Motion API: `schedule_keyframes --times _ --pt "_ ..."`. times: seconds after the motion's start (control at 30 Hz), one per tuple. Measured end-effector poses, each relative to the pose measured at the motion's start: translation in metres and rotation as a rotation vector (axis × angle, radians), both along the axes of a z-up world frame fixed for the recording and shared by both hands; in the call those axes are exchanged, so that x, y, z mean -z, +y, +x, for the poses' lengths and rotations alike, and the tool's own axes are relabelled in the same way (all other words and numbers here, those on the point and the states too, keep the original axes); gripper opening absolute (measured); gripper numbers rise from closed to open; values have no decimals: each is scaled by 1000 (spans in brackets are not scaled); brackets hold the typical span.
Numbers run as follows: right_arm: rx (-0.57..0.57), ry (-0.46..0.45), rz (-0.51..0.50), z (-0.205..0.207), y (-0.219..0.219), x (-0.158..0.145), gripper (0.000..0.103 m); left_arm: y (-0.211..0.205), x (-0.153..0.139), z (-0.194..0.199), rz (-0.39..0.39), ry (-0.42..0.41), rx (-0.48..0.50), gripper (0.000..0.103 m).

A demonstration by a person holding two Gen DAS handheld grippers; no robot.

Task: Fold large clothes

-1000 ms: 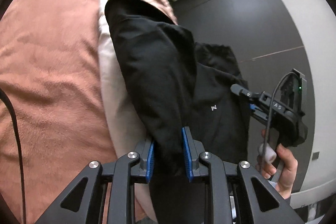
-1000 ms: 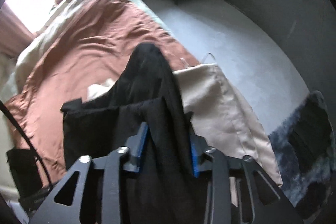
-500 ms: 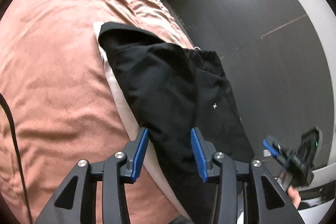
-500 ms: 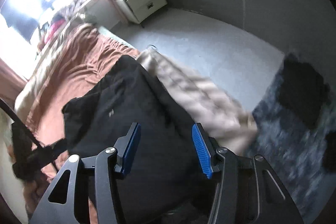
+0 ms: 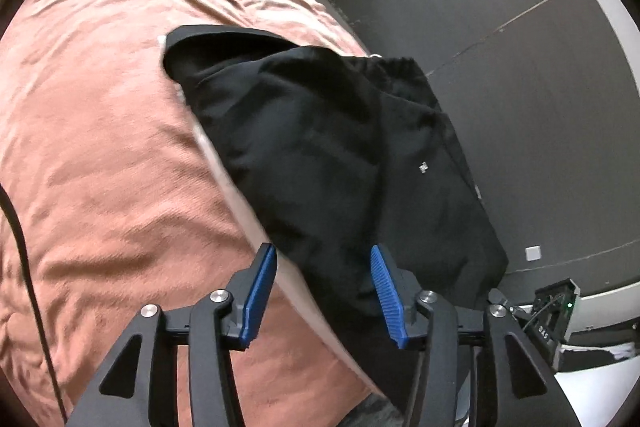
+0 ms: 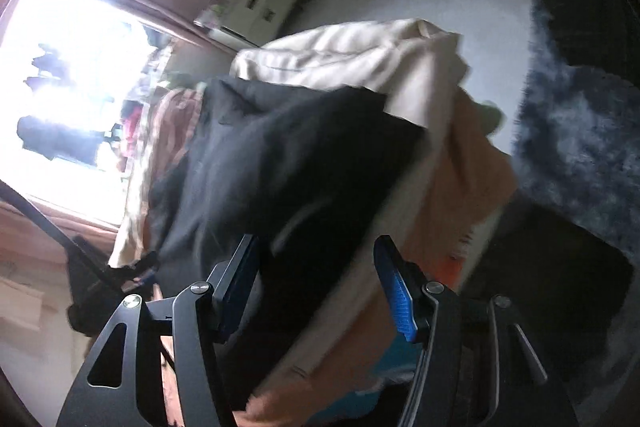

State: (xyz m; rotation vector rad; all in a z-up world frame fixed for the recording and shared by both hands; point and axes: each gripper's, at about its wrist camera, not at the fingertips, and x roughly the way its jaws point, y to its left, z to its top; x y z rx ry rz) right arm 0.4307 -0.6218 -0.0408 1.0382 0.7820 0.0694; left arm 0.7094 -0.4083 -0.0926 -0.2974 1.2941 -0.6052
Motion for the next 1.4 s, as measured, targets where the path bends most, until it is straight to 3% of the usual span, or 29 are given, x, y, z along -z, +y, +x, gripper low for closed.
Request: schedule_keyframes --times 0.1,0.17,0.33,0.57,0.63,0.7,0.73,0.93,1.03,1.1,1.2,1.4 --pt "6 -21 -36 7 -11 -9 29 -7 2 8 19 -29 13 51" --pt "11 -24 -70 9 -18 -16 25 -8 -1 12 12 -47 10 51" --pt "44 4 -139 14 -33 -20 24 -7 -9 19 67 -174 -18 51" --pt "105 3 -153 -18 -50 -35 25 30 -31 3 44 -236 -73 51" --pt "81 -14 -149 -33 -42 -43 33 37 -38 -5 32 -233 -65 51" --pt "79 -19 -180 -48 -32 -53 60 41 -46 -13 23 -240 -56 51" --pt "78 -31 -188 -47 -20 -57 64 42 -48 -16 21 -244 -53 51" --pt "80 -52 -227 -87 22 -69 64 57 -73 -58 17 -263 -22 53" --pt "85 -57 -264 -109 41 -81 72 71 -88 -80 2 -288 -7 66" --pt "97 -65 -307 -125 54 -93 81 82 -100 -97 -6 -312 -6 83" --pt "120 -65 -376 -152 77 -114 86 103 -120 -125 -24 -362 -22 99" --pt "159 -90 -514 -207 133 -149 91 140 -146 -177 -45 -441 6 102"
